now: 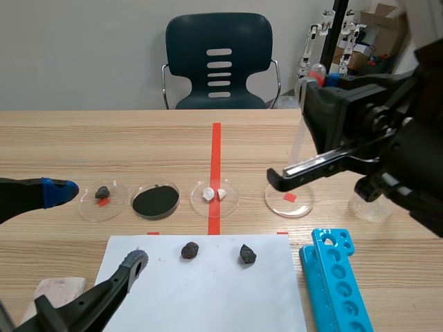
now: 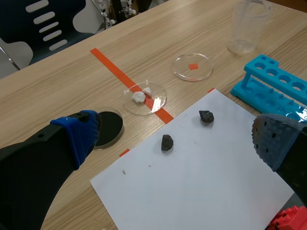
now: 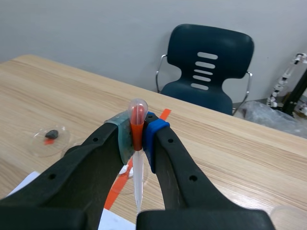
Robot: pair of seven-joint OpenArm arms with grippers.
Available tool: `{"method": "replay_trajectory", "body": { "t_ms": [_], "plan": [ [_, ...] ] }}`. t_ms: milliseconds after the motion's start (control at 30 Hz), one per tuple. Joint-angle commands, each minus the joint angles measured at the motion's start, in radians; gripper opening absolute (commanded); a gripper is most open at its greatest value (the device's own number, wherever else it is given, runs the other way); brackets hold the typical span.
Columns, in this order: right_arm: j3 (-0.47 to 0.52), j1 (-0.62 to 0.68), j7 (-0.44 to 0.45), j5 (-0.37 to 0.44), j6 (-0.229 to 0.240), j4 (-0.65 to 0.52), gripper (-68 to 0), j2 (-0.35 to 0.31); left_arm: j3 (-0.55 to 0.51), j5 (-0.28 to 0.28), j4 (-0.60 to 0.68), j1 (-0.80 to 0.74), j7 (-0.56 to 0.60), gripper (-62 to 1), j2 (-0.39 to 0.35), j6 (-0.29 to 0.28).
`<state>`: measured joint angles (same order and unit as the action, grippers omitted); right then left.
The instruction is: Put the dropper in the beaker
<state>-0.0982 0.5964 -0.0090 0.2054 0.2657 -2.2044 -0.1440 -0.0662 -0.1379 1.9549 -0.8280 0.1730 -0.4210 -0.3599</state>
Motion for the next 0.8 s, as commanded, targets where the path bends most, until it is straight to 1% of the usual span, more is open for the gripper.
{"method": "replay_trajectory", "body": {
  "t_ms": [0, 200, 367, 467, 567, 667, 767],
  "plan": [
    [0.02, -0.006, 0.014, 0.019, -0.005, -0.011, -66.7, -0.003, -0.003, -0.006, 0.01, 0.0, 0.017, 1.4, 0.002, 0.003],
    [0.087, -0.006, 0.01, 0.04, -0.005, -0.011, -66.7, -0.003, -0.003, -0.006, 0.01, 0.0, 0.017, 1.4, 0.002, 0.003],
    [0.143, -0.006, -0.007, 0.096, -0.005, -0.01, -66.7, -0.003, -0.003, -0.006, 0.01, 0.0, 0.016, 1.4, 0.002, 0.003],
    [0.176, -0.008, -0.013, 0.102, -0.005, -0.003, -66.7, -0.003, -0.003, -0.006, 0.01, 0.0, 0.017, 1.4, 0.002, 0.003],
    [0.208, -0.02, -0.023, 0.105, -0.005, 0.028, -66.7, -0.003, -0.003, -0.006, 0.01, 0.0, 0.017, 1.4, 0.002, 0.003],
    [0.243, -0.033, -0.023, 0.141, -0.003, 0.075, -66.7, -0.003, -0.003, -0.006, 0.01, 0.0, 0.017, 1.4, 0.002, 0.003],
    [0.271, -0.043, -0.023, 0.159, -0.003, 0.105, -66.7, -0.003, -0.003, -0.006, 0.01, 0.0, 0.017, 1.4, 0.002, 0.003]
  ]
}}
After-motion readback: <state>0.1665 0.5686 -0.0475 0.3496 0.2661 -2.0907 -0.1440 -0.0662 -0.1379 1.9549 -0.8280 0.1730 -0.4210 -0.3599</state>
